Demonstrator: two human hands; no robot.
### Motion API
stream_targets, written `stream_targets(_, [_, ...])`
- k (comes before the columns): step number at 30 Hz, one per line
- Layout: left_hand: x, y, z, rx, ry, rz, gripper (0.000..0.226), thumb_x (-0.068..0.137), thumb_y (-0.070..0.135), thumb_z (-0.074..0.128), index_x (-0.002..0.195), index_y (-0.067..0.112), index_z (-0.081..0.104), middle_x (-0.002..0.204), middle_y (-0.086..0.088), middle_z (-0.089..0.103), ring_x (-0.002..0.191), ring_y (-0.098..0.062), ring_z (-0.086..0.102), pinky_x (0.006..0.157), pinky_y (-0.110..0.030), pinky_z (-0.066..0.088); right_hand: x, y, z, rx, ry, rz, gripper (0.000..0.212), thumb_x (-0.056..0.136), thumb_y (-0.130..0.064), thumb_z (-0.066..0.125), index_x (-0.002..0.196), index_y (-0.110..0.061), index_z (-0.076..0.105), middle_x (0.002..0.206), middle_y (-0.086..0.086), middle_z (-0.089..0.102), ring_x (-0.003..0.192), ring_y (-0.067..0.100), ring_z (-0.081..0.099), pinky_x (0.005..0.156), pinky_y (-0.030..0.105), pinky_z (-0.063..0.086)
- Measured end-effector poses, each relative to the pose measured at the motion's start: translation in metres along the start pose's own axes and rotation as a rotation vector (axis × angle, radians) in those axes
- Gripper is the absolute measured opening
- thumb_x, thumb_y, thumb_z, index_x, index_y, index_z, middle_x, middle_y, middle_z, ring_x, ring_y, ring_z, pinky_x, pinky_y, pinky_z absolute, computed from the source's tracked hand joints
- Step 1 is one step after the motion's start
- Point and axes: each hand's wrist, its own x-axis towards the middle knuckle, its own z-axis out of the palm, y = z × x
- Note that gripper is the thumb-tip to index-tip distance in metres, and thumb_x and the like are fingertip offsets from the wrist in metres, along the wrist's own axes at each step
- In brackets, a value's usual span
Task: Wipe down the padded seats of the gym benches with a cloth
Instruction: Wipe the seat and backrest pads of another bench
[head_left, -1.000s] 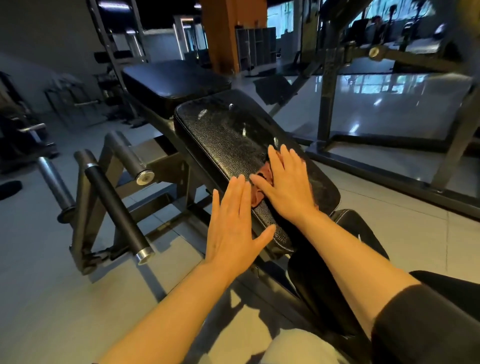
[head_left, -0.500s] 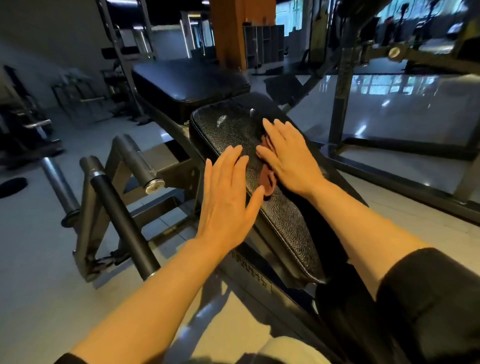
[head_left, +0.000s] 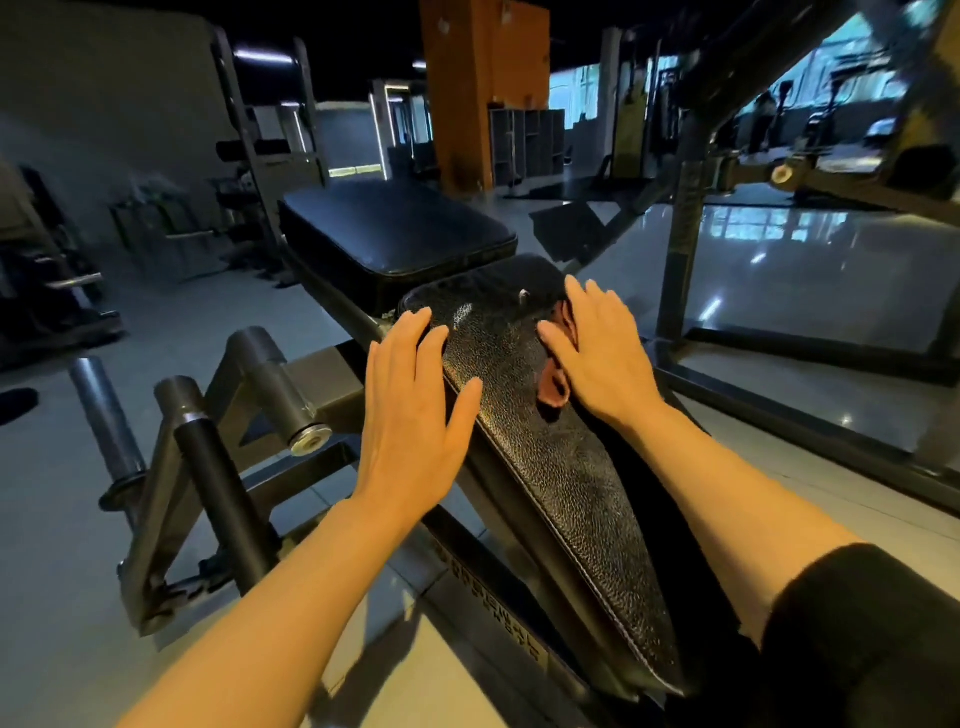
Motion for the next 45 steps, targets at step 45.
stream_targets(45, [-0.001, 0.001, -0.011, -0.213, 0.103, -0.136, 0.059, 0.093, 0.04, 0.041, 0.14, 0.005, 0.042, 0.143, -0.006, 0.042, 0.134, -0.014, 0.038, 0.113, -0.03, 0.032, 0.035, -0.076, 0.023, -0.041, -0.007, -0.322, 0.051, 0.104, -0.036, 0.028, 0.151, -0.018, 0.029, 0.159, 0.005, 0.023, 0.148, 0.025, 0.011, 0.12, 0.048, 0.011])
